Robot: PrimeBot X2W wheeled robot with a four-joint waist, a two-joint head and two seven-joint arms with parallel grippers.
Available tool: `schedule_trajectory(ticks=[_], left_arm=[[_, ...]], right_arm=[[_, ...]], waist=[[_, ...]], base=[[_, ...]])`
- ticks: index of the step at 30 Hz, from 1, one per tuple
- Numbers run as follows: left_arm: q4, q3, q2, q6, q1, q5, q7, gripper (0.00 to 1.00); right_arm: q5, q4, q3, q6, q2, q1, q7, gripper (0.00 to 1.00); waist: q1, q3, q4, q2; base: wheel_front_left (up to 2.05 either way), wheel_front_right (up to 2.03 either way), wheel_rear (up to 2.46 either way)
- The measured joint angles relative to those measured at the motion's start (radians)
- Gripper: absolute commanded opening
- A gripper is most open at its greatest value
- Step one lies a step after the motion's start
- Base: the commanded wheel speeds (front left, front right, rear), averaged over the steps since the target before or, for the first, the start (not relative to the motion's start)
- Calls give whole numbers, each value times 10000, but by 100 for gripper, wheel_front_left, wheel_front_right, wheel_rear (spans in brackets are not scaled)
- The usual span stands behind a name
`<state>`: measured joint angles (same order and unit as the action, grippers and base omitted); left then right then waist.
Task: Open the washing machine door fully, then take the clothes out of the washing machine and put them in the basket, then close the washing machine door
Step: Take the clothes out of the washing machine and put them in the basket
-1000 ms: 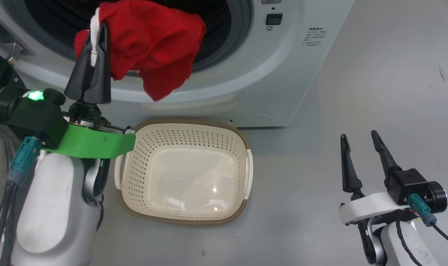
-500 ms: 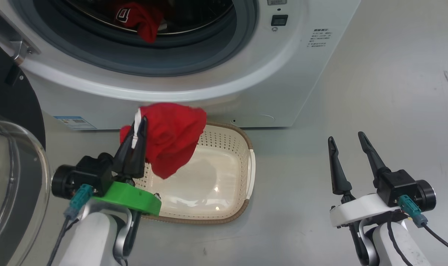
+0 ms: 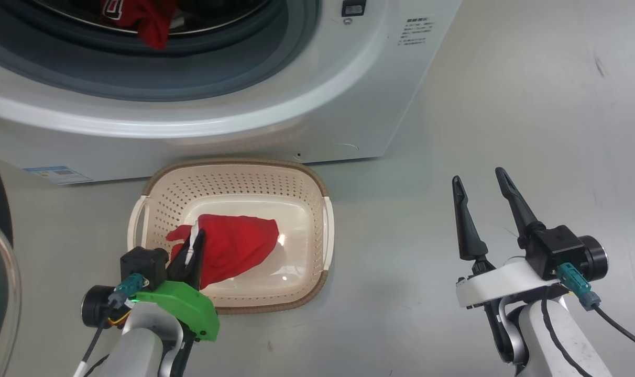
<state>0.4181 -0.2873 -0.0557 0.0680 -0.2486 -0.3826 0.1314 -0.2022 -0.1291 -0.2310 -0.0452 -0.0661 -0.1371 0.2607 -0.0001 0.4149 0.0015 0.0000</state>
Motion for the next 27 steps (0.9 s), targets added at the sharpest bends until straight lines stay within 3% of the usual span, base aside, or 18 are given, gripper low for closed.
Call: schedule_trajectory(ticks=[6, 19, 21, 24, 25, 26, 27], left_arm=[[1244, 339, 2, -192, -690, -140, -301, 0], [3379, 826, 86, -150, -2203, -807, -468, 0], [3670, 836, 107, -121, -2255, -844, -468, 35], [4117, 782, 113, -86, -2331, -901, -512, 47], [4215, 769, 117, -84, -2363, -901, -510, 64], [4364, 769, 121, -84, -2434, -903, -510, 90], [4485, 752, 123, -84, -2507, -901, -510, 100]], right_arm=[[-98, 61, -100, 0, 40, -200, 0, 100], [-324, 144, -81, -12, 84, -464, 0, 100], [-353, 144, -81, -12, 90, -486, 0, 100], [-355, 144, -81, -12, 92, -514, 0, 100], [-357, 144, -81, -12, 94, -527, 0, 100], [-360, 142, -82, -12, 94, -552, 0, 100], [-362, 140, -86, -12, 94, -581, 0, 100]], waist=[[0, 300, -561, 0], [1, 1022, -1392, 0], [0, 1072, -1437, 0], [1, 1099, -1454, 0], [0, 1102, -1449, 0], [1, 1103, -1443, 0], [1, 1104, -1435, 0]], base=[[0, 0, 0], [0, 0, 0], [0, 0, 0], [0, 0, 0], [0, 0, 0], [0, 0, 0], [0, 0, 0]])
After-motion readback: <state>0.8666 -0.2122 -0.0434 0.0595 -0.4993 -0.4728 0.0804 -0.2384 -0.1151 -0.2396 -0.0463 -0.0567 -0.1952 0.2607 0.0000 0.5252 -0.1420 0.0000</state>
